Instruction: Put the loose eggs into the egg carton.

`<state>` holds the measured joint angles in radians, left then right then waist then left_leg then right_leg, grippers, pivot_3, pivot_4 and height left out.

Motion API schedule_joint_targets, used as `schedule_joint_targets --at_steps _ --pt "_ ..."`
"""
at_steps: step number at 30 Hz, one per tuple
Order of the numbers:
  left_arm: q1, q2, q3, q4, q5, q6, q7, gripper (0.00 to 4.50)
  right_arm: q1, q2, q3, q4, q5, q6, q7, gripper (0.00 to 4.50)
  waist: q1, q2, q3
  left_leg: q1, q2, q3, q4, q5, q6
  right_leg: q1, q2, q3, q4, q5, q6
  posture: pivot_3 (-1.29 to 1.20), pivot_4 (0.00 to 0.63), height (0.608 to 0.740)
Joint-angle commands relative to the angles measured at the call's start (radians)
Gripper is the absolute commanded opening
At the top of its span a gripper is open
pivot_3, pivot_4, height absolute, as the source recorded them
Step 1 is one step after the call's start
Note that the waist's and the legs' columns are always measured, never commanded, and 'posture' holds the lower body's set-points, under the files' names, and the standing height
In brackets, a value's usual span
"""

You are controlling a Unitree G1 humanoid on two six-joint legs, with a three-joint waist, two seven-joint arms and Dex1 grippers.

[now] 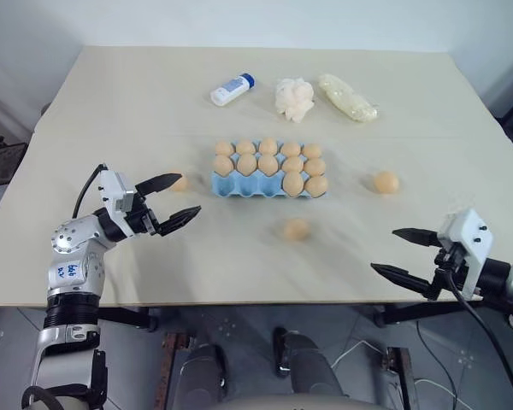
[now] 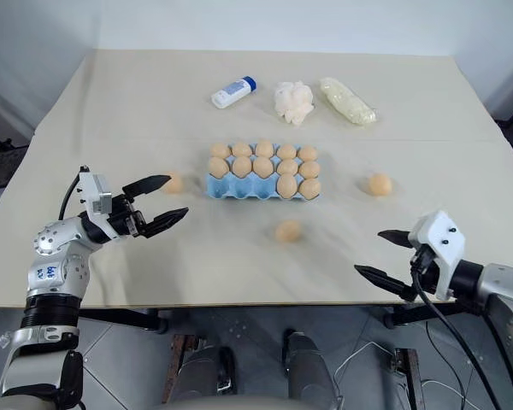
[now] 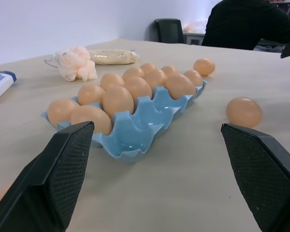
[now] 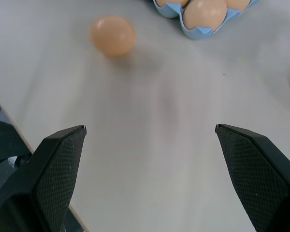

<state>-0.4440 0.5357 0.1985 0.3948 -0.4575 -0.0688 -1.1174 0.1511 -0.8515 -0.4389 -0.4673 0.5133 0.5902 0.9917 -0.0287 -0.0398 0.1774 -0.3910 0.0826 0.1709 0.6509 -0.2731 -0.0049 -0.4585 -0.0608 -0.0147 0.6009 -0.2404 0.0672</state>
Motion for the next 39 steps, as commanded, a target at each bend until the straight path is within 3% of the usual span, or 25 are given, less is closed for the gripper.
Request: schedule_joint_targets --at_steps 1,7,13,21,31,34,39 --pt "-0.02 0.021 0.015 -0.006 0.004 -0.02 -0.007 4.5 0.011 -0.019 -0.041 -0.038 0.027 -0.02 0.012 4.49 0.0 0.0 0.0 0.0 0.0 0.0 0.0 0.0 0.0 0.0 0.0 0.0 0.0 0.0 0.0 0.0 0.15 0.74" --pt "-0.028 0.024 0.016 -0.004 0.002 -0.024 -0.004 4.5 -0.075 0.022 0.046 -0.09 0.065 0.002 -0.061 4.49 -0.004 0.0 0.0 0.0 0.0 0.0 0.0 0.0 0.0 0.0 0.0 0.0 0.0 0.0 0.0 0.0 0.15 0.74" --pt "-0.026 0.022 0.012 -0.011 0.003 -0.02 0.004 4.5 -0.261 0.075 0.269 -0.062 0.025 0.05 -0.149 4.49 -0.001 0.0 0.0 0.001 0.0 0.0 0.0 0.0 0.0 0.0 0.0 0.002 0.0 -0.001 -0.002 0.0 0.15 0.74" --pt "0.029 0.026 0.026 -0.081 -0.009 -0.003 0.023 4.5 -0.523 0.19 0.578 0.139 -0.133 0.081 -0.22 4.49 -0.002 0.0 0.0 -0.001 0.0 0.001 -0.001 0.0 0.0 -0.003 0.0 0.001 0.002 0.0 -0.001 0.0 0.15 0.74" --pt "0.105 0.039 0.054 -0.171 -0.024 0.026 0.055 4.5 -0.61 0.245 0.695 0.243 -0.216 0.095 -0.21 4.49 -0.001 0.0 0.0 -0.002 0.001 0.001 0.0 0.0 -0.001 -0.004 0.0 0.0 0.004 0.0 -0.001 0.0 0.15 0.74" --pt "0.117 0.04 0.057 -0.185 -0.027 0.03 0.063 4.5 -0.611 0.259 0.679 0.24 -0.217 0.094 -0.222 3.92 -0.001 0.0 0.0 -0.002 0.001 0.001 0.0 0.0 -0.001 -0.004 0.0 0.0 0.004 0.0 -0.001 0.0 0.15 0.74" --pt "0.117 0.034 0.057 -0.186 -0.023 0.031 0.069 4.5 -0.621 0.254 0.642 0.196 -0.198 0.106 -0.216 2.36 -0.003 0.0 0.0 -0.001 0.001 0.001 -0.001 0.0 -0.001 -0.004 0.0 0.0 0.004 0.0 -0.001 0.0 0.15 0.74"
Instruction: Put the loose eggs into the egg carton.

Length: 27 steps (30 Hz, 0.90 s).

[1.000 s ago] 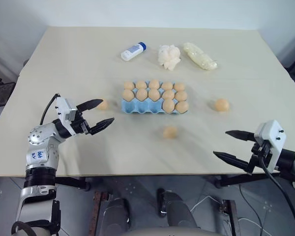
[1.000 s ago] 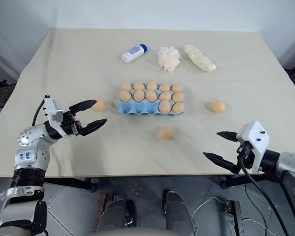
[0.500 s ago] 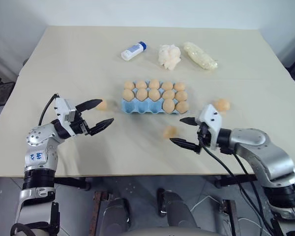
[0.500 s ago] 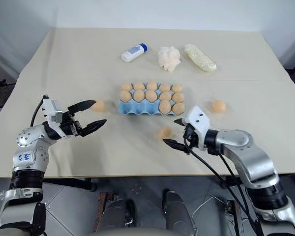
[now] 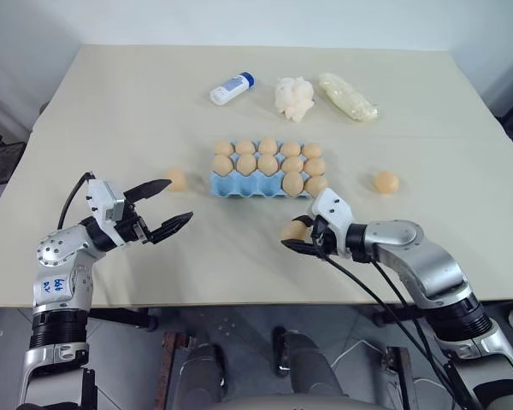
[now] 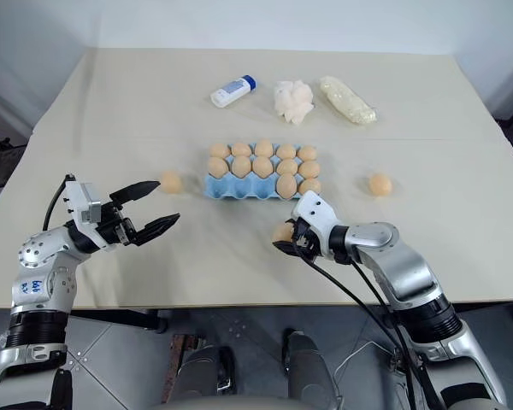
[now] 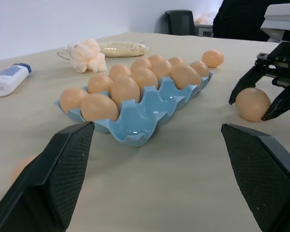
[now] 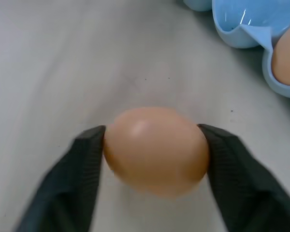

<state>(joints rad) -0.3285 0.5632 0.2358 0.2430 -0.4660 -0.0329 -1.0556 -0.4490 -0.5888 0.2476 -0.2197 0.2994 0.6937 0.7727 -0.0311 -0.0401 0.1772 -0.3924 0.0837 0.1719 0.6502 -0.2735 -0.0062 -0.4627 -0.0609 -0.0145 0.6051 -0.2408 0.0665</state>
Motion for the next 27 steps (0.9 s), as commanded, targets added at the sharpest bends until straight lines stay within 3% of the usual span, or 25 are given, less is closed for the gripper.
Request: schedule_joint_targets --at_steps 1,9,20,26,27 --pt "-0.001 0.006 0.018 -0.033 -0.015 -0.005 0.008 4.5 -0.026 -0.007 -0.054 -0.056 0.019 0.004 0.003 2.24 0.0 0.0 0.0 0.0 0.0 0.0 0.0 0.0 0.0 0.0 0.0 0.0 0.0 0.0 0.0 0.0 0.15 0.74" --pt "-0.012 0.0 0.013 -0.025 -0.016 -0.008 0.01 4.5 -0.189 0.106 -0.106 0.046 -0.001 -0.074 -0.068 1.94 -0.005 0.0 0.0 0.001 0.0 0.0 0.001 0.0 -0.001 0.0 0.0 0.0 0.002 0.0 0.0 0.0 0.15 0.74" --pt "0.004 0.002 0.025 -0.058 -0.034 -0.002 0.011 4.5 -0.338 0.276 -0.054 0.38 -0.12 -0.233 -0.118 1.93 -0.012 0.0 0.0 0.0 0.001 0.001 -0.001 0.0 -0.001 -0.001 0.0 -0.001 0.002 0.0 -0.001 0.0 0.15 0.74" --pt "0.029 0.019 0.024 -0.089 -0.057 0.039 -0.007 4.5 -0.364 0.314 -0.054 0.46 -0.155 -0.277 -0.11 1.93 -0.025 0.0 0.0 0.0 0.001 0.001 -0.001 0.001 -0.001 -0.001 0.0 -0.001 0.003 0.0 -0.001 0.0 0.15 0.74" --pt "0.036 0.025 0.024 -0.097 -0.064 0.054 -0.015 4.5 -0.366 0.318 -0.054 0.464 -0.153 -0.273 -0.102 2.27 -0.026 0.0 0.0 0.0 0.001 0.001 -0.001 0.001 -0.001 -0.001 0.0 -0.001 0.003 0.0 -0.001 0.0 0.15 0.74"
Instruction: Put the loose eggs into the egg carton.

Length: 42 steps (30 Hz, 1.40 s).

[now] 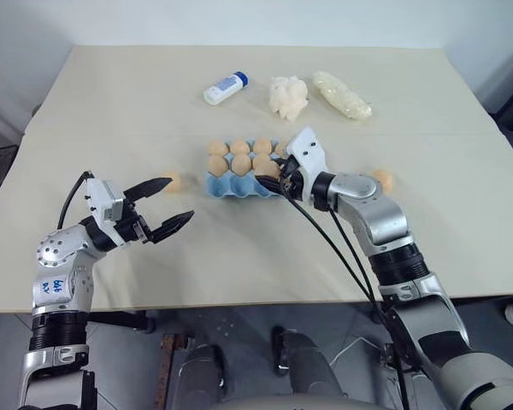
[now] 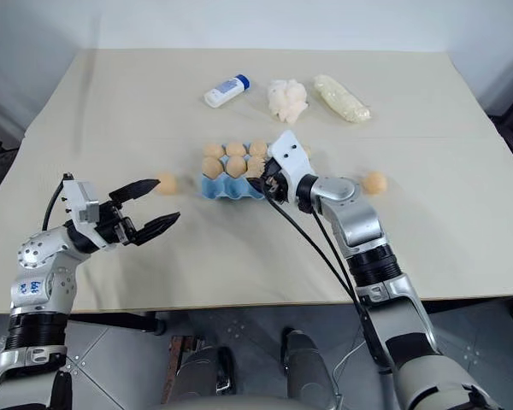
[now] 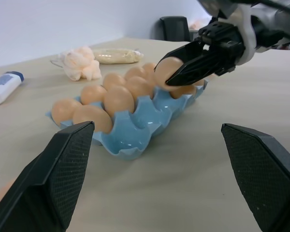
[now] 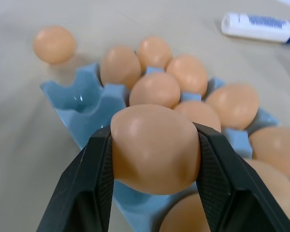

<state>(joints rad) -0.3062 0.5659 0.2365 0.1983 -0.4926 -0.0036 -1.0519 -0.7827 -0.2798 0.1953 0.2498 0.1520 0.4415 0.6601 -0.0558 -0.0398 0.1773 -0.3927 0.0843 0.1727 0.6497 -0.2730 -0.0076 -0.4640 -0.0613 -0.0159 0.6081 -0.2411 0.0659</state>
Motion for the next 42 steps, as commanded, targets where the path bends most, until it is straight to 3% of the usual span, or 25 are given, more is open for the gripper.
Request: schedule_joint_targets --at_steps 1,6,7,13,19,32,37,42 --pt "0.019 0.027 0.023 -0.057 -0.042 0.035 -0.025 4.5 -0.034 0.011 -0.001 -0.004 -0.007 -0.022 0.016 2.65 -0.003 0.0 0.0 0.0 0.0 0.0 0.0 0.0 0.0 0.0 0.0 0.0 0.0 0.0 0.0 0.0 0.15 0.74" --pt "0.032 0.043 0.025 -0.063 -0.05 0.067 -0.047 4.5 -0.037 0.021 -0.01 0.0 -0.018 -0.031 0.01 4.3 -0.006 0.0 0.0 0.001 0.001 0.0 -0.001 0.0 -0.001 0.0 0.0 0.0 0.001 0.0 0.0 0.0 0.15 0.74" --pt "0.03 0.043 0.025 -0.06 -0.048 0.066 -0.047 4.5 -0.037 0.022 -0.011 0.001 -0.02 -0.034 0.009 4.45 -0.006 0.0 0.0 0.001 0.001 0.0 -0.001 0.0 -0.002 0.0 0.0 0.0 0.002 0.0 -0.001 0.0 0.15 0.74" --pt "0.016 0.037 0.018 -0.045 -0.039 0.06 -0.048 4.5 -0.025 0.004 -0.029 -0.055 -0.008 -0.026 0.016 4.45 -0.005 0.0 0.0 0.001 0.001 0.0 -0.001 0.0 -0.002 0.0 0.0 0.0 0.001 -0.001 -0.001 0.0 0.15 0.74" --pt "0.019 0.046 0.015 -0.04 -0.043 0.077 -0.064 4.5 0.118 -0.165 -0.12 -0.298 0.095 0.063 0.128 4.45 0.006 0.0 0.0 0.0 0.001 -0.001 -0.002 -0.001 -0.002 0.0 0.0 -0.002 -0.001 -0.001 -0.001 0.0 0.15 0.74" --pt "0.024 0.068 0.019 -0.003 -0.055 0.136 -0.145 4.5 0.558 -0.483 -0.519 -0.576 0.277 0.198 0.196 4.45 0.005 0.0 0.0 0.001 0.001 -0.001 -0.002 -0.002 -0.001 0.001 0.001 -0.002 -0.004 -0.001 -0.002 0.0 0.15 0.74" --pt "-0.004 0.08 0.008 0.065 -0.045 0.134 -0.181 4.5 0.781 -0.526 -0.71 -0.568 0.295 0.172 0.222 4.45 0.012 0.0 0.0 0.002 0.0 -0.001 -0.002 -0.002 -0.001 0.003 0.0 -0.002 -0.006 -0.001 -0.001 0.0 0.15 0.74" --pt "-0.012 0.09 0.014 0.094 -0.044 0.126 -0.2 4.5 0.871 -0.498 -0.796 -0.562 0.314 0.155 0.194 4.45 0.009 0.0 0.0 0.003 0.0 -0.001 -0.001 -0.003 0.0 0.003 0.0 0.0 -0.007 -0.001 -0.002 0.0 0.15 0.74"
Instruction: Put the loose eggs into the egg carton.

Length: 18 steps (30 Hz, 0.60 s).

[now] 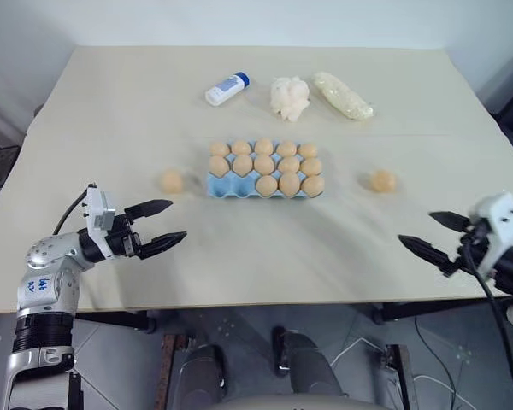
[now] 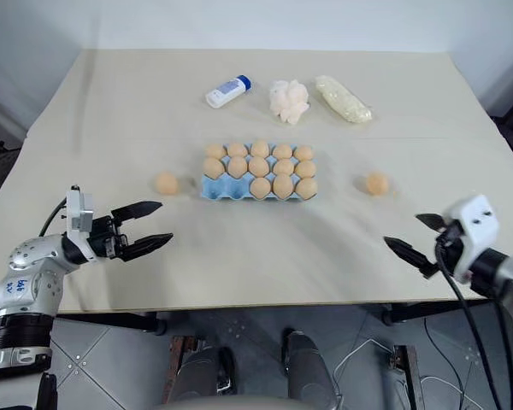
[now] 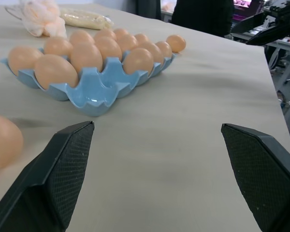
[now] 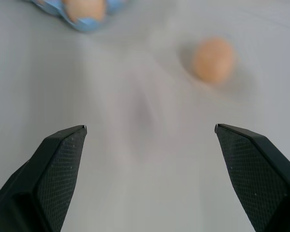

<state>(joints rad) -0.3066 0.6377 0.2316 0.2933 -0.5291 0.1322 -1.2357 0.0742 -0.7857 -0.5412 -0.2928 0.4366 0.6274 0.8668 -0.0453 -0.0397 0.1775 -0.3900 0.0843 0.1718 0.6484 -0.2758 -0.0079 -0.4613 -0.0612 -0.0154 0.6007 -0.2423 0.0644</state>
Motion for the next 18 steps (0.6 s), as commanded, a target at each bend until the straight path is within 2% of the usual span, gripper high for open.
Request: schedule_joint_targets --at_steps 1,4,9,18 --pt "-0.012 0.02 0.019 0.001 -0.007 -0.009 -0.017 4.5 0.016 0.017 -0.061 -0.012 0.028 -0.043 -0.02 4.45 -0.004 0.0 0.0 0.0 0.0 0.0 0.0 0.0 0.0 0.0 0.0 0.0 0.0 0.0 0.0 0.0 0.15 0.74" --pt "-0.016 0.021 0.021 0.002 -0.005 -0.01 -0.015 4.5 -0.023 0.044 -0.043 0.016 0.024 -0.079 -0.059 4.45 -0.008 0.0 0.0 0.001 0.0 0.0 0.001 -0.002 -0.003 0.0 0.0 0.001 0.0 0.0 0.0 0.0 0.15 0.74" --pt "-0.009 0.015 0.024 -0.028 -0.014 -0.003 -0.006 4.5 -0.186 0.097 0.047 0.127 -0.011 -0.147 -0.142 4.45 -0.015 0.0 0.0 0.002 -0.001 0.0 0.001 -0.001 -0.002 0.001 0.0 0.004 -0.001 0.0 -0.001 0.0 0.15 0.74" --pt "0.031 0.013 0.053 -0.099 -0.032 0.004 0.023 4.5 -0.525 0.168 0.228 0.546 -0.159 -0.342 -0.257 4.45 -0.014 0.001 0.0 0.001 -0.001 0.001 0.0 0.002 0.003 -0.001 0.0 0.004 0.0 0.001 0.0 0.0 0.15 0.74"
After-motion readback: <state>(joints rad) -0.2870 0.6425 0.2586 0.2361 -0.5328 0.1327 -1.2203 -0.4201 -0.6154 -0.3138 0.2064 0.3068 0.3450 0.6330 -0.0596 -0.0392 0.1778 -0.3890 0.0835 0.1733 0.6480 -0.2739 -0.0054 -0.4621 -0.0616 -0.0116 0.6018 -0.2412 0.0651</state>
